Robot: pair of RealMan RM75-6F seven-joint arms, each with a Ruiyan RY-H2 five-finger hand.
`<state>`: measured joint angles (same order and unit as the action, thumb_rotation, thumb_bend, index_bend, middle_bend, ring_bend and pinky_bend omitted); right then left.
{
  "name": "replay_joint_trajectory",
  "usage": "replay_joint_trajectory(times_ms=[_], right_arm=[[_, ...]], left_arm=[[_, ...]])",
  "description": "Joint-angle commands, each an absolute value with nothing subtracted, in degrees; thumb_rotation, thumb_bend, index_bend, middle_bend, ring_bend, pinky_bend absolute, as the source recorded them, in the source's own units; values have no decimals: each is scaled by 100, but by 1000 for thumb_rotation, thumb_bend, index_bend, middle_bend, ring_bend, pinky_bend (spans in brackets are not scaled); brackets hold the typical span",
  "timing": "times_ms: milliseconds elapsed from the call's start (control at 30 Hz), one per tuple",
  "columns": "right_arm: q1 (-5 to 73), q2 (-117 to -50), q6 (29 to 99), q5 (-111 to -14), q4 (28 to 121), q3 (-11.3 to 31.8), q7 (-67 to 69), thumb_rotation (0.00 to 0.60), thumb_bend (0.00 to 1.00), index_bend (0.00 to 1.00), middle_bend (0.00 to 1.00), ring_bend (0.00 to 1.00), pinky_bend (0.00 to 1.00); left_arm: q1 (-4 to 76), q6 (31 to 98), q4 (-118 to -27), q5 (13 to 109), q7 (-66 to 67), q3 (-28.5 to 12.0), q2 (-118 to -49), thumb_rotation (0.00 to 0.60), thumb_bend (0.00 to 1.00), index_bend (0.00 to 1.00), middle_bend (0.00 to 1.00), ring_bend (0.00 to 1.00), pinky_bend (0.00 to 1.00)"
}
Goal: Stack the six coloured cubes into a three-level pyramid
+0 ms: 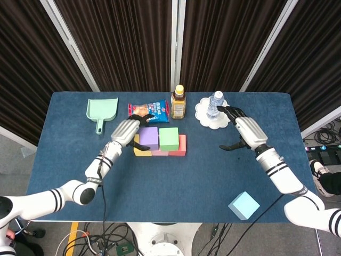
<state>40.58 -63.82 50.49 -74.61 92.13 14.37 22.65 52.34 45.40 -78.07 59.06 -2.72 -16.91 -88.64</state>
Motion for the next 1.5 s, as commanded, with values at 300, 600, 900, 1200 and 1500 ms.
replay_joint_trajectory(times_ms=[300,600,900,1200,1500], right_arm=[[4057,-6387,5058,-7438,9218,1455,2251,600,27,0,111,0,0],[4060,-6407,5045,-7422,9180,1461,2260,600,26,0,111,0,0],[4051,-6420,5043,-7406,9157,1460,2263,600,28,0,111,0,0],[4062,-6448,4994,-7412,9121,1433,2243,600,27,0,111,0,0],[4240,-6629,4714,-7436,9128,1337,2019,600,28,0,105,0,0]], left_arm=[[5264,4499,-7757,6033,-377,-1703,-8851,600,21,132,375,199,110],[5302,4412,-7702,6069,-412,-1689,-8824,600,23,132,373,198,110],[5324,4371,-7679,6080,-438,-1675,-8829,600,23,132,353,198,110],[5311,4374,-7710,6063,-400,-1629,-8837,600,23,124,264,198,110],[5139,4492,-8189,5998,-345,-1573,-8550,600,22,85,140,119,109]])
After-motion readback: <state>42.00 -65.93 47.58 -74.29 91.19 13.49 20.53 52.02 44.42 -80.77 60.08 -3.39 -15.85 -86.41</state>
